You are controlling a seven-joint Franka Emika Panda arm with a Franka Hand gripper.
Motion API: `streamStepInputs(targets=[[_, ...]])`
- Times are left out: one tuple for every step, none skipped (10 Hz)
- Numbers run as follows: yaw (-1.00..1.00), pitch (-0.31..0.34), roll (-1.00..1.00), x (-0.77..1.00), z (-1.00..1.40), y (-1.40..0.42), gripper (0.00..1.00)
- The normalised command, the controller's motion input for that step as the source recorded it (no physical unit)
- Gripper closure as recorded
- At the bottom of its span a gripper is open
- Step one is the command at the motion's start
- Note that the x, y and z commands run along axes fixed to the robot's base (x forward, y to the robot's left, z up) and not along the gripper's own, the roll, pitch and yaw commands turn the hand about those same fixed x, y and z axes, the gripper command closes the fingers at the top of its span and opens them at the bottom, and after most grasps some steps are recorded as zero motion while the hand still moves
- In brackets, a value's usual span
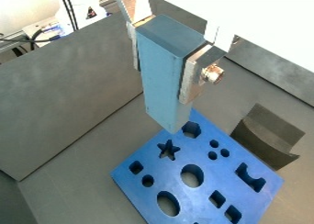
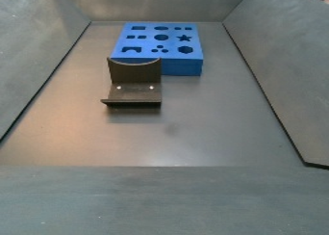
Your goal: Insert the rectangle object.
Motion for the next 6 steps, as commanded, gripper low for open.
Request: streamStepInputs(targets=[[0.12,-0.18,-0.23,0.76,-0.57,-0.2,1.0],[0.1,-0.143,-0.19,0.69,-0.49,-0.16,1.0],[0.06,-0.041,-0.09,0.44,-0.16,-0.07,1.0],[0.05,0.0,-0.06,0.34,-0.06,-0.04,1.0],[-0.3,0.471,0.29,-0.63,0.61,0.14,1.0],[-0.27,0.411,0.27,-0.65,0.59,0.12,1.0]])
